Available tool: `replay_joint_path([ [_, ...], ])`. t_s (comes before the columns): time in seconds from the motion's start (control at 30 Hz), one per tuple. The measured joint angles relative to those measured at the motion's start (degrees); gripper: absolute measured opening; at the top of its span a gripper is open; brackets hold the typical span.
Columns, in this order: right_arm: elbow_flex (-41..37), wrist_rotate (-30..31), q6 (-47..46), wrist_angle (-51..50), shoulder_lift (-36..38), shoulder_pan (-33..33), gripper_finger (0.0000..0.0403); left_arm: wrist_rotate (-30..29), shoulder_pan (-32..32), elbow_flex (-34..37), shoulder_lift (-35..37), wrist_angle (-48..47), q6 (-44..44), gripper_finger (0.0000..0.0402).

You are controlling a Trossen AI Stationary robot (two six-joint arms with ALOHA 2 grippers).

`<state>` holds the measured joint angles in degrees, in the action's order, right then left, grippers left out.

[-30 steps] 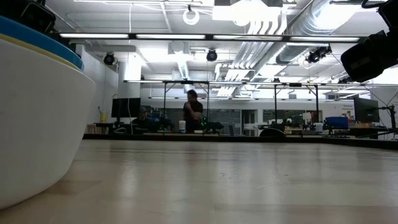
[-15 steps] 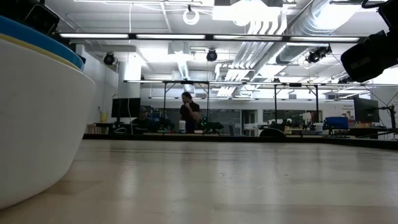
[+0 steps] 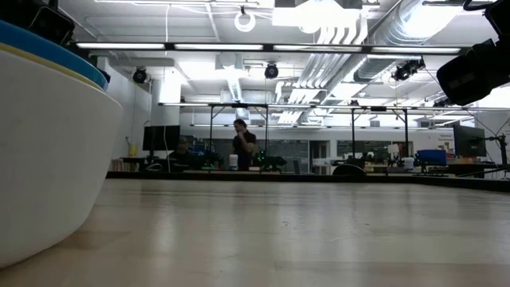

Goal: Nest bowls inside each other
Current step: Return to Home Position

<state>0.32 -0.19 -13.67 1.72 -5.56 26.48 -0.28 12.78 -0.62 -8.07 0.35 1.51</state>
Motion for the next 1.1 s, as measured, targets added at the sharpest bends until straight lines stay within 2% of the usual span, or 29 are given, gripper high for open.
replay_joint_path([
  [1.1, 0.0, 0.0, 0.0, 0.0, 0.0, 0.0, 0.0146, 0.9, 0.0, 0.0, 0.0, 0.3, 0.3, 0.0159],
])
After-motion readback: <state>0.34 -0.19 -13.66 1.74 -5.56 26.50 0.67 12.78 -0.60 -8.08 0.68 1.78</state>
